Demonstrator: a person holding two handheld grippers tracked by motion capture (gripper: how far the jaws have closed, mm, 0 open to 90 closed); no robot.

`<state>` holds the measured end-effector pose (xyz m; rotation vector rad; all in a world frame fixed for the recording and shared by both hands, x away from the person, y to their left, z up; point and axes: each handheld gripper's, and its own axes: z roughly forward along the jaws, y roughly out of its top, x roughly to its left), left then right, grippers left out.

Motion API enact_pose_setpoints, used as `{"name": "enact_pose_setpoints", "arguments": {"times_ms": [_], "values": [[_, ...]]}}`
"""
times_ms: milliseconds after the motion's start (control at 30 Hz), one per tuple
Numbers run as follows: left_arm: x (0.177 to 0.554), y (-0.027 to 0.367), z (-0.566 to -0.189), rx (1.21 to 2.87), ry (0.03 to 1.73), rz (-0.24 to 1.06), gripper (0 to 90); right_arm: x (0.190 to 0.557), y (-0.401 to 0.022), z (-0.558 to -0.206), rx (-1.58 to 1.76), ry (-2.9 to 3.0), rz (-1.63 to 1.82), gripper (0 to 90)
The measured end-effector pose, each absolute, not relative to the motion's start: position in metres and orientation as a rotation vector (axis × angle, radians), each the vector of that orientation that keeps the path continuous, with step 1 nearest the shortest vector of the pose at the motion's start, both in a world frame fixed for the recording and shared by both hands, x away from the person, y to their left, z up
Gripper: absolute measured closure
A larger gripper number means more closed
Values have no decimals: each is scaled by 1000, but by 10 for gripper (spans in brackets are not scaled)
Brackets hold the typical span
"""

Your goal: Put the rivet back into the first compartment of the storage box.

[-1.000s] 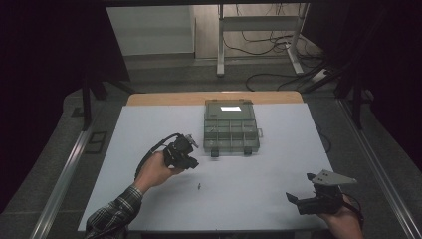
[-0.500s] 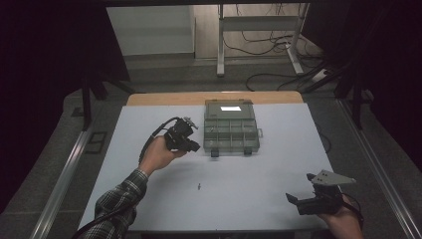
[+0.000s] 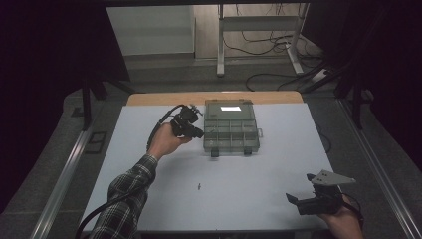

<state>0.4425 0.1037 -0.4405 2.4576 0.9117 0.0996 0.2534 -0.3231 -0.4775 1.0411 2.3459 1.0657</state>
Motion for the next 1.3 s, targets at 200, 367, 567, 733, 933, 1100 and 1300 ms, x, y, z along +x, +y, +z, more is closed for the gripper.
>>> {"name": "enact_pose_setpoints", "arguments": {"times_ms": [200, 367, 567, 733, 933, 1100, 1300], "values": [[458, 93, -441, 2448, 926, 120, 826, 253, -323, -478, 1041, 2349, 1066, 0], [470, 83, -445, 2443, 935, 131, 826, 254, -323, -478, 1039, 2354, 1067, 0], [482, 71, -455, 2388, 984, 131, 825, 253, -323, -478, 1034, 2360, 1066, 0], [490, 67, -462, 2425, 995, 142, 823, 253, -324, -478, 1034, 2363, 1066, 0], [493, 67, -466, 2417, 1016, 139, 764, 253, -324, -478, 1032, 2366, 1065, 0], [490, 72, -462, 2414, 1005, 144, 722, 253, -323, -478, 1032, 2366, 1063, 0], [483, 78, -453, 2414, 973, 139, 651, 253, -323, -478, 1033, 2364, 1060, 0]]}}
